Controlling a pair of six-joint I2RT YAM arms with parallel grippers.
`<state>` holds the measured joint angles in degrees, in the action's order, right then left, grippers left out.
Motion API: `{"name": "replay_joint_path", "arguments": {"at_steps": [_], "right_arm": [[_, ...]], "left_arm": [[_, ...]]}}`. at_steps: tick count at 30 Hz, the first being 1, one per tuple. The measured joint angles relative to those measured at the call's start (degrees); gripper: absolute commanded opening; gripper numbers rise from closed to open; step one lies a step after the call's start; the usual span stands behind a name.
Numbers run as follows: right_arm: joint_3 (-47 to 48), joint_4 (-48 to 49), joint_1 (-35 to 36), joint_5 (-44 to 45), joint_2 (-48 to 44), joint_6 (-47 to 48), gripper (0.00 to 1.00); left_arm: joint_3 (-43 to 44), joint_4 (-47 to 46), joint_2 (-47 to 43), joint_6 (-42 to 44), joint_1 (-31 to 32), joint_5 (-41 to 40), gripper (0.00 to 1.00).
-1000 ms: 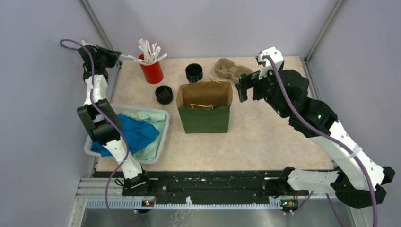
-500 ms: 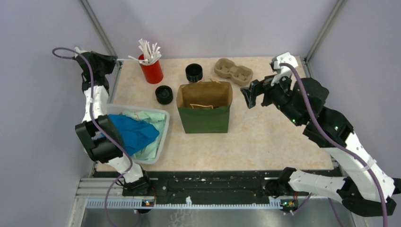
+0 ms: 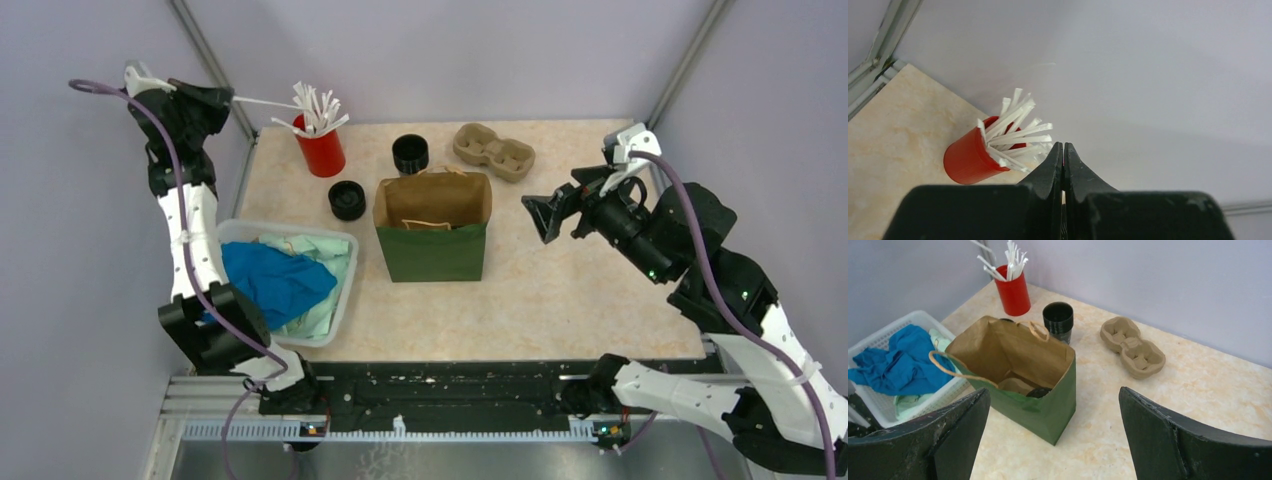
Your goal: Pack the takeout coffee
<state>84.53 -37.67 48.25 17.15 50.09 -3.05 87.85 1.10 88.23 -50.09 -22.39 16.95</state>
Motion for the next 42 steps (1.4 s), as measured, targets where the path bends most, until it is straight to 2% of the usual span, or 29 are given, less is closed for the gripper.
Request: {"name": "replay_joint_path", "arguments": {"at_steps": [3,8,11,16,19,22,26,35,42], "right_arm": [[-1.92,-0.04,0.0,-1.49,-1.11,0.0,0.99],[-6.12,0.07,0.0,-3.21,-3.34,0.0,0.99],[-7.08,0.2,0.0,-4.52,-3.93,0.07,0.99],[-7.28,1.77,0.0,-6.43,-4.63,0.55,0.99],[-7.82,2.47,0.0,-6.75,-5.7,0.57,0.99],[-8.44,2.43,0.0,-6.78,-6.8,0.48,0.99],[-8.41,2.36,0.0,-6.75,-8.41,0.44,0.99],[-8.41,0.55,0.0,-5.57,-10.86,-0.24,0.99],[-8.41,-0.04,0.0,-4.59,-11.15,-0.57,0.99]], "left_arm": [[4.7,5.14,-2.95,3.61,0.0,3.78,0.12],[7.3,14.14,-13.4,10.23,1.36,13.0,0.08],[8.22,18.01,-19.45,13.09,2.62,19.87,0.03],[8.0,18.18,-25.66,10.27,3.5,31.21,0.0],[7.43,16.9,-26.47,8.37,5.84,33.59,0.0],[6.08,17.09,-25.79,8.22,13.9,31.93,0.0],[5.68,19.39,-22.47,10.88,26.91,25.07,0.0],[7.5,25.2,-15.41,19.23,33.88,13.62,0.0],[7.48,27.19,-14.23,24.76,43.5,3.89,0.0]]}}
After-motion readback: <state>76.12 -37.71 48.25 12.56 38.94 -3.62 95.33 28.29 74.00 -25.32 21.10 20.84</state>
